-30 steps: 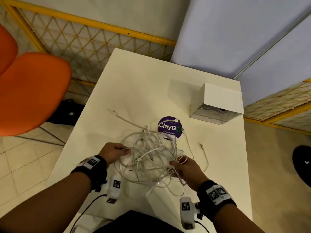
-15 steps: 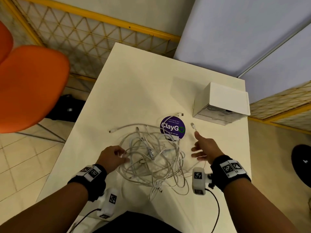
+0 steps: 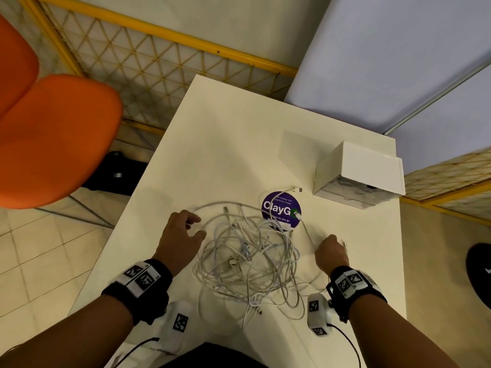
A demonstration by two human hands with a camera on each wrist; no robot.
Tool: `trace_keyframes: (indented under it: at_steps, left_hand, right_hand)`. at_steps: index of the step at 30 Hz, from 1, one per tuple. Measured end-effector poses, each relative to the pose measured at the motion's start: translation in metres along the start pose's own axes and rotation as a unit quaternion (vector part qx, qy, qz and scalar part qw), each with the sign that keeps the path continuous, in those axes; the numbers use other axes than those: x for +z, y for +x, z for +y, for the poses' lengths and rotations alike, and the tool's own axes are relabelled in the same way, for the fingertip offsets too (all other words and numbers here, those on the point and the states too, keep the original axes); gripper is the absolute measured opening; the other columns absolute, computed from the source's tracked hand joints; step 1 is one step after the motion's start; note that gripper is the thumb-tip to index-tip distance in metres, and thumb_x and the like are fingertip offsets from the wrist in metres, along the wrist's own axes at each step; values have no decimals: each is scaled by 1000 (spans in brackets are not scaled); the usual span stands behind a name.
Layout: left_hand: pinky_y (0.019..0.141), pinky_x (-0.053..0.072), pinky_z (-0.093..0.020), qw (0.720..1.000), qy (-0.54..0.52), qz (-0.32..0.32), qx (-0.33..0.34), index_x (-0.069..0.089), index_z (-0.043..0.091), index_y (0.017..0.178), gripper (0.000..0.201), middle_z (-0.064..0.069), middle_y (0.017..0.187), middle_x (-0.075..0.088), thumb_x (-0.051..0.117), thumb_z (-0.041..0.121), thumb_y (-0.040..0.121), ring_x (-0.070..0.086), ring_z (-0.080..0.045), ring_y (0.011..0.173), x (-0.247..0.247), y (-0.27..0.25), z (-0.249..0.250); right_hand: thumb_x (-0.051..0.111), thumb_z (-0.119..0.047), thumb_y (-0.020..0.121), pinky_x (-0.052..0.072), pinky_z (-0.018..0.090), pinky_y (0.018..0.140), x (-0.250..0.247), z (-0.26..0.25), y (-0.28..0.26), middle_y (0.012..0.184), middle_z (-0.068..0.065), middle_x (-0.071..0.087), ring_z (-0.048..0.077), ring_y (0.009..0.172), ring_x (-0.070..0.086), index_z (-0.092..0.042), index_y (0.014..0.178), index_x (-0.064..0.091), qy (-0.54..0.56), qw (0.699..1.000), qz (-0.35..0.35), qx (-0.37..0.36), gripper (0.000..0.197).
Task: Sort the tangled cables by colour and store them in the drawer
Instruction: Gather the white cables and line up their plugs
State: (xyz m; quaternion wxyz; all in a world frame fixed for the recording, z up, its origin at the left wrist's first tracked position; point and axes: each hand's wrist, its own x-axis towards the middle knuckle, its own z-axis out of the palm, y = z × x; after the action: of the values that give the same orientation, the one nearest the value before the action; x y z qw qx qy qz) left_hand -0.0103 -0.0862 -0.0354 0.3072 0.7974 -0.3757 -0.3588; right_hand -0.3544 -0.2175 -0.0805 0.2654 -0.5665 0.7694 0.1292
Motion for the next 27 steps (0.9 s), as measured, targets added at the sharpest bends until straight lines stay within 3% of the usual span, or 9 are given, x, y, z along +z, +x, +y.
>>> trace_keyframes:
  at_steps: [5, 8, 10, 11, 13, 15, 19, 23, 27]
  left_hand:
    - [84, 43, -27, 998, -34, -13, 53, 63, 14, 95, 14, -5, 103, 59, 74, 10, 86, 56, -17, 93, 5, -3, 27]
    - [80, 42, -17, 995, -70, -20, 70, 63, 17, 91, 12, 0, 100, 62, 72, 11, 87, 57, -11, 94, 8, -9, 44]
    - [78, 43, -13, 992, -94, -18, 81, 63, 16, 88, 10, 2, 95, 65, 71, 10, 87, 60, -10, 92, 6, -13, 53]
    - [78, 44, -13, 990, -109, -20, 82, 64, 15, 87, 9, 3, 91, 67, 70, 10, 88, 61, -10, 89, 4, -15, 58]
    - [74, 47, -19, 985, -149, -48, 77, 65, 12, 83, 8, 1, 80, 69, 68, 11, 90, 62, -11, 77, -3, -19, 69]
    - [69, 46, -27, 972, -194, -110, 67, 67, 6, 78, 21, -4, 67, 64, 64, 17, 95, 57, -14, 65, -9, -25, 84]
    - [52, 40, -22, 944, -242, -221, 25, 72, -1, 77, 51, -9, 61, 62, 52, 39, 102, 55, -21, 56, -10, -38, 116]
    - [51, 34, -29, 923, -221, -314, -36, 77, 4, 83, 71, -15, 74, 71, 39, 62, 99, 62, -24, 60, 4, -49, 143]
    - [63, 42, -32, 901, -234, -356, -81, 72, 4, 108, 77, -13, 99, 76, 45, 74, 90, 68, -23, 84, 18, -57, 172]
  right_hand:
    - [51, -8, 91, 48, 41, 88, 12, 14, -17, 125, 26, 56, 40, 113, 58, 2, 136, 27, -7, 999, -45, 27, 53]
    - [47, -12, 94, 50, 38, 85, 25, 25, -22, 115, 22, 63, 38, 105, 62, 0, 121, 49, 40, 998, -17, 44, 30]
    - [49, -16, 94, 55, 37, 78, 20, 27, -26, 97, 18, 70, 35, 87, 67, -1, 102, 63, 119, 992, -1, 41, 22]
    - [50, -17, 95, 56, 35, 69, 14, 26, -31, 85, 17, 71, 32, 74, 67, 0, 96, 65, 173, 984, 9, 33, 22]
    - [50, -14, 99, 48, 29, 55, -7, 18, -48, 67, 15, 67, 28, 56, 62, 2, 91, 64, 275, 961, 27, 15, 23]
    - [46, -15, 102, 48, 31, 57, -35, 7, -70, 59, 16, 62, 28, 51, 58, 4, 91, 62, 345, 938, 33, -30, 27]
    - [42, -13, 104, 49, 39, 61, -80, -5, -118, 54, 12, 51, 25, 50, 53, 4, 90, 60, 416, 899, 10, -136, 29]
    - [42, -14, 105, 50, 45, 66, -104, -14, -166, 53, 9, 45, 24, 51, 48, -1, 90, 59, 421, 875, -11, -237, 26]
    - [42, -19, 104, 50, 46, 73, -118, -12, -206, 53, 6, 51, 23, 55, 52, -10, 91, 62, 362, 869, -28, -337, 25]
